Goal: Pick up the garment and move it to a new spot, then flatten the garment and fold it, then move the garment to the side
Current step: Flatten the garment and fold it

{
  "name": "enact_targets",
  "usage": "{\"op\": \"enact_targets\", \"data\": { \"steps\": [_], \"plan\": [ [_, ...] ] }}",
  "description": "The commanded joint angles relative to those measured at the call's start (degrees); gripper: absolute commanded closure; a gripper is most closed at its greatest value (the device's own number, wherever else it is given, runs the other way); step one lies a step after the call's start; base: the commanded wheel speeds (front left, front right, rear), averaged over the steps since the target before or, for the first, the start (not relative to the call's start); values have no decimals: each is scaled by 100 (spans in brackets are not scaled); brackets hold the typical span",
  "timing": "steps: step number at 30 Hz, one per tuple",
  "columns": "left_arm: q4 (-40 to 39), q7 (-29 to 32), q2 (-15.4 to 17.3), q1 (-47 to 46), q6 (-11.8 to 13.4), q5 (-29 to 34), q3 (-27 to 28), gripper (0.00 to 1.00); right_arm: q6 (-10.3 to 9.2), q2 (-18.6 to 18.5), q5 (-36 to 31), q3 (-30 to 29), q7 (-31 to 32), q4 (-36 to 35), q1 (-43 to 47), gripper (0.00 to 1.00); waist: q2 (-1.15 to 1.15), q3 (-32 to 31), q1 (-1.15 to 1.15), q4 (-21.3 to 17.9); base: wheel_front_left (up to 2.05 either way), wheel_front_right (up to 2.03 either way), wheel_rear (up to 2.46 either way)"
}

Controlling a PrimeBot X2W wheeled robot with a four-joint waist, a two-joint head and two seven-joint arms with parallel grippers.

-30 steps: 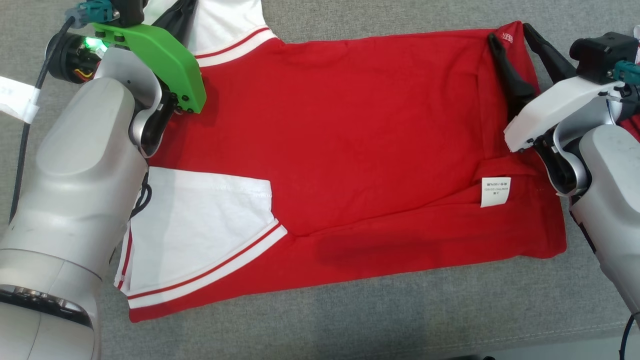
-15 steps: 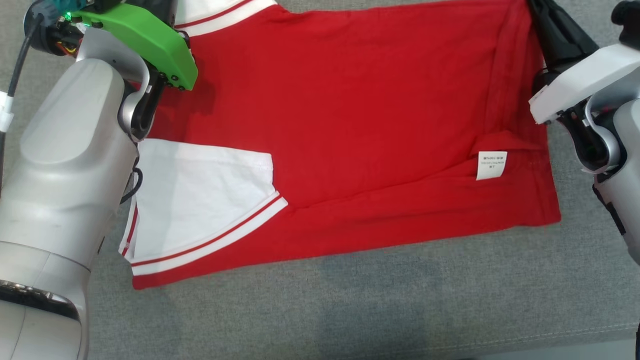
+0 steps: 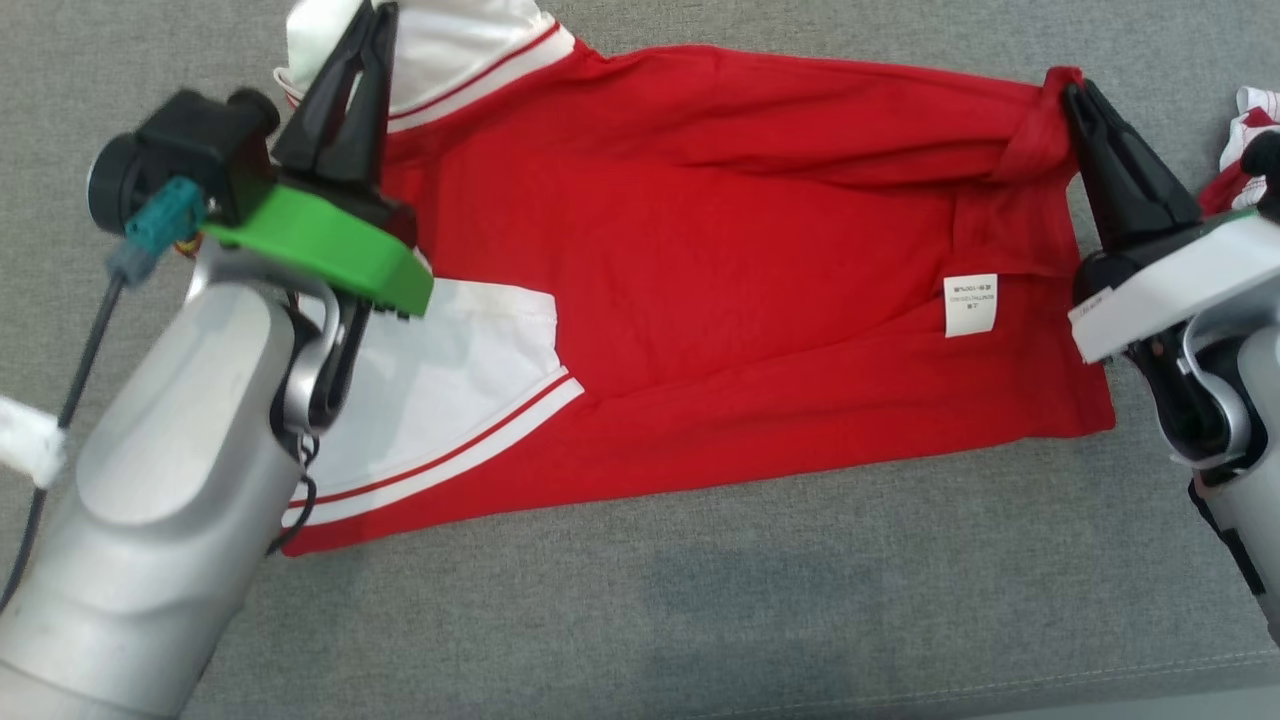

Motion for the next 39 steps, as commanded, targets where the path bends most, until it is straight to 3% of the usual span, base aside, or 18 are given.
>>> {"op": "enact_targets", "data": {
  "steps": [1,8,14,24,25,26,27,28,29,39],
  "plan": [
    [-379,-27,128,349,149,66,34,100,-2,-25,34,-73,61,-123,221,100,0,-21,0,12,0,0,0],
    [-2194,38,639,1963,958,128,100,100,-2,75,140,-418,212,-505,1015,100,0,-79,0,27,0,0,0],
    [-2950,220,797,2829,1356,-56,62,100,-2,193,97,-569,229,-532,1355,100,0,-103,0,45,0,0,0],
    [-3066,546,725,3567,1536,-396,-187,100,-2,449,-172,-677,111,-204,1513,100,0,-115,0,45,0,0,0],
    [-3032,570,694,3612,1525,-456,-206,100,-2,471,-196,-680,86,-169,1527,96,0,-118,0,50,0,0,0],
    [-2987,555,654,3625,1537,-467,-194,71,-2,507,-198,-695,56,-145,1544,62,0,-122,0,59,0,0,0],
    [-2918,558,656,3634,1565,-443,-194,27,-2,526,-214,-701,24,-123,1566,22,0,-130,0,69,0,0,0],
    [-2870,537,639,3629,1565,-449,-188,0,-2,546,-244,-726,-18,-94,1593,5,0,-143,0,77,0,0,0],
    [-2824,500,612,3627,1584,-456,-175,0,-3,568,-300,-763,-72,-77,1615,0,0,-160,0,84,0,0,0],
    [-2888,29,518,3542,1692,-161,282,0,-2,1128,-1372,-1598,-775,-434,2035,0,0,-450,0,59,0,0,0]
  ]
}}
